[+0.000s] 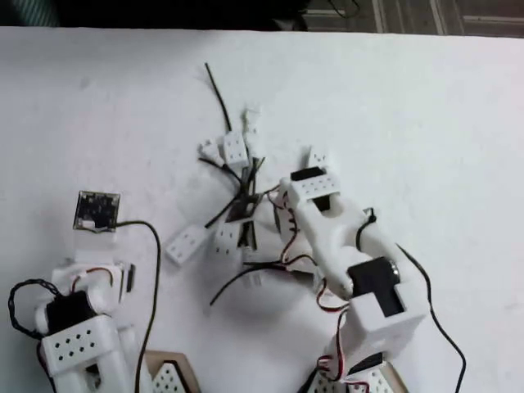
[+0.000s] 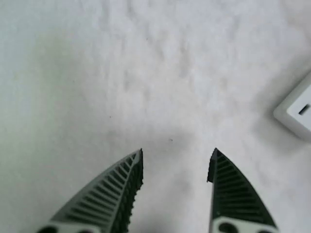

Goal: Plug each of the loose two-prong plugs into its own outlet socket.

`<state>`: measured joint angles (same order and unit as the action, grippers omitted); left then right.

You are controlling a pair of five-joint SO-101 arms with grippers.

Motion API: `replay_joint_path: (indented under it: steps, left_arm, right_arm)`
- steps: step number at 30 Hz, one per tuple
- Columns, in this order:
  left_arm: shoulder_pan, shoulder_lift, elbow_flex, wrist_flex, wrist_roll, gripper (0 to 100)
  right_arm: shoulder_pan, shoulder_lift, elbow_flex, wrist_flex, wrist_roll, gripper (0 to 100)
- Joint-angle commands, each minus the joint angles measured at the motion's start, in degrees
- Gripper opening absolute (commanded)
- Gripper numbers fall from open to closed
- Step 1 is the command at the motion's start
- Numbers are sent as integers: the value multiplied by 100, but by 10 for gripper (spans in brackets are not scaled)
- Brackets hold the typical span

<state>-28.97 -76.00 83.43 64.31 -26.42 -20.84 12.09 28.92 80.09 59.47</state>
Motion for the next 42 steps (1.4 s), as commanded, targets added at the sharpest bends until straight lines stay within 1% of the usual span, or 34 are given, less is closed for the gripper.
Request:
replay_joint_path:
  steps: [1, 5, 12, 17, 20, 26, 30, 34, 36, 38, 42]
  left_arm:
    - [-31, -75, -18, -97, -53, 226]
    - [-31, -75, -18, -97, -53, 226]
    - [-31, -75, -18, -97, -53, 226]
    - [-31, -75, -18, -97, -53, 226]
    - [-31, -75, -18, -97, -53, 226]
    - [-31, -75, -18, -97, -53, 226]
    - [-31, -75, -18, -97, -53, 226]
    - [-31, -75, -18, -97, -53, 226]
    - [-31, -75, -18, -97, -53, 226]
    - [-31, -75, -18, -97, -53, 226]
    - [-31, -75, -18, -97, -53, 226]
  right_arm:
    - [4, 22, -53, -22, -44, 15]
    - [-22, -251, -70, 295, -44, 17]
    - [277, -1516, -70, 295, 0, 17]
    - [629, -2123, -35, -391, 0, 17]
    - [857, -1974, 26, -813, 0, 17]
    - [875, -1402, 457, -1481, -9, 17]
    - [787, -1130, 527, -1473, -26, 26]
    - [602, -971, 510, -1103, -35, 133]
    - [541, -971, 510, -1015, -35, 158]
    - [505, -954, 457, -1007, -35, 146]
    - [505, -866, 246, -998, -35, 53]
